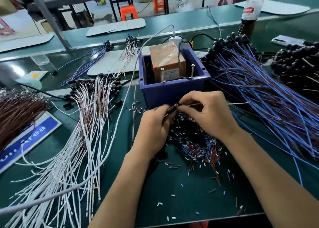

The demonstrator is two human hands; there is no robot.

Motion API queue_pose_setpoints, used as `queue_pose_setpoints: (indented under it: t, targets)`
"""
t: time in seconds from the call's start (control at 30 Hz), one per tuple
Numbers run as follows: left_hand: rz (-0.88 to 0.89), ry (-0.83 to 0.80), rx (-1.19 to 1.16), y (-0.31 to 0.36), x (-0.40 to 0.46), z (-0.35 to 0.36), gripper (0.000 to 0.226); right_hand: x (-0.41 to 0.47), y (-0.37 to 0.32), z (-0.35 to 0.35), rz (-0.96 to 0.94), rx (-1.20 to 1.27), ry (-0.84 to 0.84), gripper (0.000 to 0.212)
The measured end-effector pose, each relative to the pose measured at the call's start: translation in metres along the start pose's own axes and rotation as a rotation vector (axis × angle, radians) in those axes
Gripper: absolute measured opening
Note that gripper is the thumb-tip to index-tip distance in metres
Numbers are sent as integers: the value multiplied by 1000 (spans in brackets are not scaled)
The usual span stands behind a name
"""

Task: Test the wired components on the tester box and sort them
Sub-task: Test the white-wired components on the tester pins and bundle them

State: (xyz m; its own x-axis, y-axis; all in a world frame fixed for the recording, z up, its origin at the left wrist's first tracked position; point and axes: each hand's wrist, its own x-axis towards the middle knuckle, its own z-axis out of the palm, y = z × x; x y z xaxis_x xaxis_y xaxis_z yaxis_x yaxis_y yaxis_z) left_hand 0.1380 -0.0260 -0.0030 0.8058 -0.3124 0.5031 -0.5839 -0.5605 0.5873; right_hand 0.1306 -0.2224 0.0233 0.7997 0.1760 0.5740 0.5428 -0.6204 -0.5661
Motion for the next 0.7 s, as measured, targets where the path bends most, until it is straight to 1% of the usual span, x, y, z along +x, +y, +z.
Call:
queue_pose_setpoints:
  t: [0.1, 0.2, 0.4, 0.5, 0.6, 0.7]
  targets:
    - [-48, 59, -62, -4, 2, 0, 27, -1, 3, -5, 42, 43, 8, 5]
    - [-55, 53, -86, -4, 2, -1, 35, -1, 4, -7, 66, 98, -24, 2]
    - [-76, 42, -126, -1, 1, -3, 35, 0, 8, -3, 53, 106, -109, 7]
    - [-99, 30, -118, 0, 1, -4, 36, -1, 9, -3, 58, 129, -91, 5]
    - [-126, 7, -140, -2, 0, -4, 25, -1, 11, -4, 61, 148, -88, 4]
    - [-125, 8, -161, -2, 0, -4, 28, -1, 10, -6, 3, 105, -33, 6]
